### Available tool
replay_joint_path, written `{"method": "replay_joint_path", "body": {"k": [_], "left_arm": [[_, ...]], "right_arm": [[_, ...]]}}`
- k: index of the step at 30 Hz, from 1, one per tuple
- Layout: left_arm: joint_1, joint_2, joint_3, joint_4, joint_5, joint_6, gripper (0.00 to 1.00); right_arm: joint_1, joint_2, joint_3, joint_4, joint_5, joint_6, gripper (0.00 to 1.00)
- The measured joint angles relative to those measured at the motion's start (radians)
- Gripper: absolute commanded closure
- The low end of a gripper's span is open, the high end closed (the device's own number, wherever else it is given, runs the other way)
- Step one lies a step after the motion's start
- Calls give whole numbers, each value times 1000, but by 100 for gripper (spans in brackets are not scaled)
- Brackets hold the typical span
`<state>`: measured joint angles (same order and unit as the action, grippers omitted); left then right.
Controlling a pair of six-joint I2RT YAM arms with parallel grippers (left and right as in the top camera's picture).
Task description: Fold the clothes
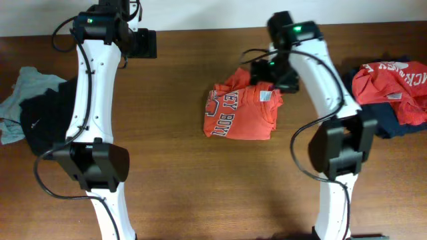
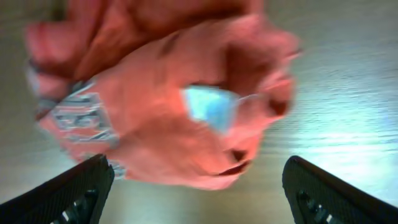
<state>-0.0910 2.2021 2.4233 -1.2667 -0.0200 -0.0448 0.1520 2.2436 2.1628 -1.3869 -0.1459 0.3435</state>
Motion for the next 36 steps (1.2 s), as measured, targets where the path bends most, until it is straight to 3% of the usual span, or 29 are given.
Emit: {"method": "replay_joint_path", "body": {"k": [6,13,23,27,33,36], "left_arm": [[0,0,0,18,1,0,16],[0,0,0,18,1,0,16],[0,0,0,16,1,0,16],[0,0,0,17,1,0,16],[0,0,0,17,1,0,16],[0,0,0,17,1,0,16]], "right_arm": [[-122,0,-53,43,-46,-126,10],[-163,0,-220,196,-212,-336,10],[-166,0,-466,426,-365,-401,20],[-167,-15,-546,533,-479,-399,32],[-164,-23,-641,656,-581,-337,94],[-165,-23,-645,664,-603,-303,96]]}}
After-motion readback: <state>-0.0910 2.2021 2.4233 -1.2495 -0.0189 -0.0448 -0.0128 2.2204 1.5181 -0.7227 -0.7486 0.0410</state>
